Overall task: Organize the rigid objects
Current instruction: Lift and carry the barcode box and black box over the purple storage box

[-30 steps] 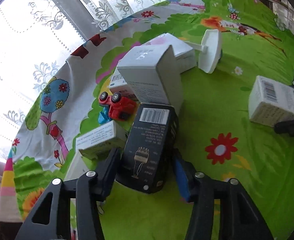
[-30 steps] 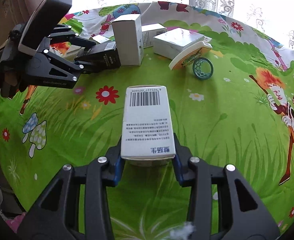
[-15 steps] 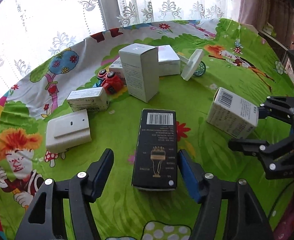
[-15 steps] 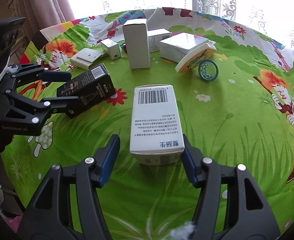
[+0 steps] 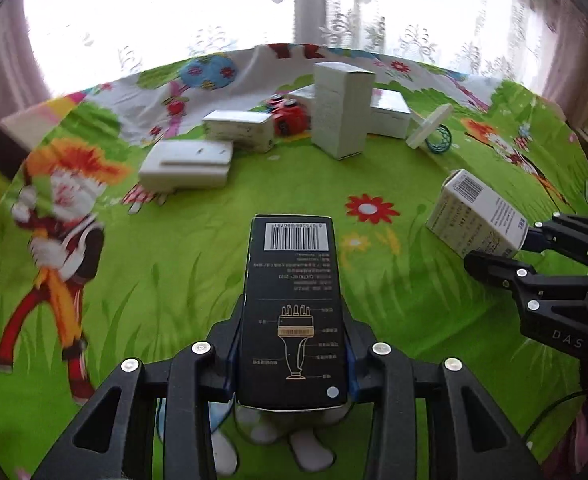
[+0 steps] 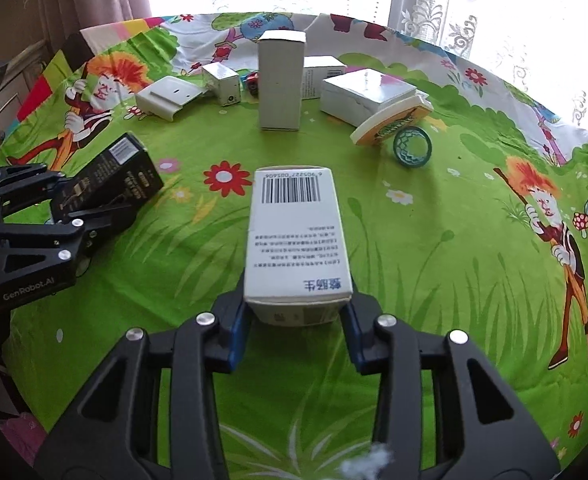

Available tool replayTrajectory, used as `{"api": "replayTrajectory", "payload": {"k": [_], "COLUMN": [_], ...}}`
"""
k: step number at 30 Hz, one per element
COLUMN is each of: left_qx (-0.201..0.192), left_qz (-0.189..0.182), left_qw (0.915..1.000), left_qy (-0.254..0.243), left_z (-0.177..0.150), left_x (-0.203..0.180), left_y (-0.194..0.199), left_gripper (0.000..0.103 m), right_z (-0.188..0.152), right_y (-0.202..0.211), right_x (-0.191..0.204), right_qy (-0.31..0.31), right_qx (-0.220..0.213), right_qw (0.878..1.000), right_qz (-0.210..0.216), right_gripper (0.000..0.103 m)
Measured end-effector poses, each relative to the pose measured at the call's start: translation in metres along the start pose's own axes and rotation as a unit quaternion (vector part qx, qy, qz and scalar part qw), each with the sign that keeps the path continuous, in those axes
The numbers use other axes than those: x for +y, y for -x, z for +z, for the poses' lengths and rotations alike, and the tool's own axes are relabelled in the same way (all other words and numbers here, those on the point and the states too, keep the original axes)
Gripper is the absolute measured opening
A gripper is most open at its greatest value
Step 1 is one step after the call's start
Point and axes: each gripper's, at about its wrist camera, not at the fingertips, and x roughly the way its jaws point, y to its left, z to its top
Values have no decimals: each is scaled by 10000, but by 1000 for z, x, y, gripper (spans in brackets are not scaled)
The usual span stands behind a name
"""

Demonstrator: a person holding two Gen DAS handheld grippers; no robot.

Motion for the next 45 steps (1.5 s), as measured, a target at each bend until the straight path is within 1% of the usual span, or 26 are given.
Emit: {"api": "replayTrajectory", "payload": {"k": [2,3,5,8,10,13,16,19,22,26,30,35,40,45], "left_qx": [-1,-22,-99,-243,-375,-708,-1194,-1715,-2173,-2643,-2998,-3397,-3694,-3955], "left_qz": [101,181,400,833,971,1172,1354,1540,1673,1792,1818,1754,1412,1098], "left_qw": [9987,9975,9953,9907,9869,9810,9736,9638,9536,9412,9329,9236,9184,9097], "left_qy": [507,685,872,1048,1236,1375,1398,1339,1240,1107,822,294,-94,-626], "left_z": [-14,-21,-31,-43,-47,-48,-46,-44,-44,-47,-46,-40,-31,-24], "left_x": [16,22,30,41,48,57,58,52,45,34,17,-16,-54,-98], "left_y": [11,17,28,42,52,74,101,131,157,188,212,233,249,262], "left_gripper": [40,40,40,40,40,40,40,40,40,40,40,40,40,40], "right_z": [-3,-4,-7,-10,-11,-10,-6,-4,-5,-10,-14,-22,-38,-60], "right_y": [2,4,7,15,25,50,82,116,149,189,219,252,284,310], "right_x": [13,22,36,55,65,77,86,96,105,107,96,66,32,1], "right_qy": [159,261,398,551,651,815,970,1117,1282,1399,1231,857,499,196], "right_qx": [-20,-38,-73,-163,-303,-707,-1273,-1858,-2401,-3018,-3413,-3712,-3896,-3997], "right_qw": [9999,9996,9990,9979,9968,9933,9863,9758,9622,9426,9300,9194,9091,8989], "right_qz": [42,77,166,288,357,424,398,280,69,-298,-584,-983,-1391,-1785], "right_gripper": [44,44,44,44,44,44,44,44,44,44,44,44,44,44]}}
